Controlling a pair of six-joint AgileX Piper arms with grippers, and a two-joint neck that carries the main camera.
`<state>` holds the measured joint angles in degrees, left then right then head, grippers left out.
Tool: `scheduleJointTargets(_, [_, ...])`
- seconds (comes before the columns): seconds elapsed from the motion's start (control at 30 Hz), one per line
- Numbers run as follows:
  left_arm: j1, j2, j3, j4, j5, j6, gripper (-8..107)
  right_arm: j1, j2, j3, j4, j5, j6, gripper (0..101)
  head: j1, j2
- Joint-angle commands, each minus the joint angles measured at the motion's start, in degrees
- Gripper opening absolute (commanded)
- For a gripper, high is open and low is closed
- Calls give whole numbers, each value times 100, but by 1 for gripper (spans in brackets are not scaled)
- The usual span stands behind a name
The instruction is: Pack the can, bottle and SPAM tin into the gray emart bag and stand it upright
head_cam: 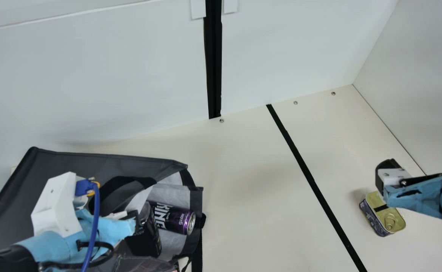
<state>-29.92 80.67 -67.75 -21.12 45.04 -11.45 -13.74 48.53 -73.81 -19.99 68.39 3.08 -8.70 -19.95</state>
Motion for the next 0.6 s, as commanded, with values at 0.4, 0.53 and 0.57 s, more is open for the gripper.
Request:
scheduleJointTargets(0.4, [0, 0, 0, 0, 0, 0, -8, -648, 9, -293, 268, 151, -46, 95, -130, -5])
scheduleJointTargets(0.53, [0, 0, 0, 0, 0, 0, -8, -993, -4, -292, 579, 151, -127, 95, -130, -5])
scheduleJointTargets(0.57, [0, 0, 0, 0, 0, 0, -8, -1082, -5, -285, 668, 151, -146, 95, -130, -5])
